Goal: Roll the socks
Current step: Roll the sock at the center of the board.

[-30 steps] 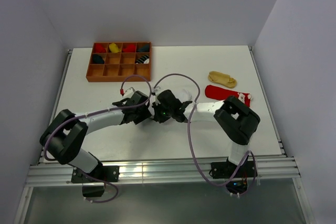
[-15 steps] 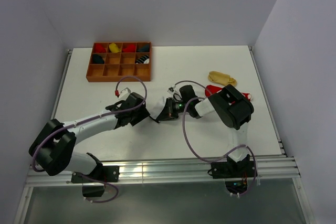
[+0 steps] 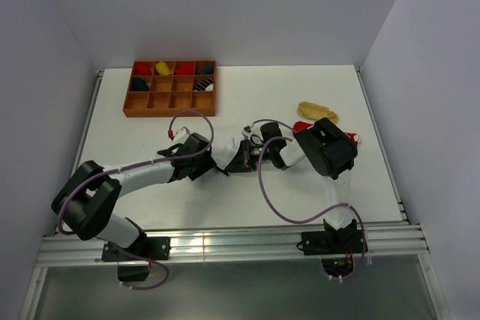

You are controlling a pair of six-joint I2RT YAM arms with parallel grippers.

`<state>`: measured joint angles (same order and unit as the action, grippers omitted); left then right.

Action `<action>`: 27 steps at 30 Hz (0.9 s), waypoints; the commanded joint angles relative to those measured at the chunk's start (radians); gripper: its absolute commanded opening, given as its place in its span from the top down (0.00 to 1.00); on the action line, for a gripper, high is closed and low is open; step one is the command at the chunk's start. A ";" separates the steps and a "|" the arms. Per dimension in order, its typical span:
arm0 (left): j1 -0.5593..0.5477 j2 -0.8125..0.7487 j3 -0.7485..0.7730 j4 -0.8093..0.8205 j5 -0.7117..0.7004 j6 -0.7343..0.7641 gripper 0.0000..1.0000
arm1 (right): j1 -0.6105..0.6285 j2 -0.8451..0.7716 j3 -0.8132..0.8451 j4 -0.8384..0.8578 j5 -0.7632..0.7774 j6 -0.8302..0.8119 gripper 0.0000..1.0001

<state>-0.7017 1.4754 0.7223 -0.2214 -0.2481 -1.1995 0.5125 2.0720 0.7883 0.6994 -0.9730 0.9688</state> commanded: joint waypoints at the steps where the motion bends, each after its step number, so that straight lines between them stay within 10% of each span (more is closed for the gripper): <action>1: -0.005 0.019 0.031 0.051 0.003 -0.017 0.41 | -0.003 0.030 0.011 -0.086 0.026 -0.045 1.00; 27: -0.005 0.115 0.054 0.045 0.041 -0.025 0.52 | -0.002 0.008 0.019 -0.155 0.065 -0.105 1.00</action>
<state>-0.7017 1.5543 0.7464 -0.1398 -0.2260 -1.2209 0.5125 2.0720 0.8116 0.6430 -0.9802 0.9203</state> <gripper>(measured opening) 0.490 0.011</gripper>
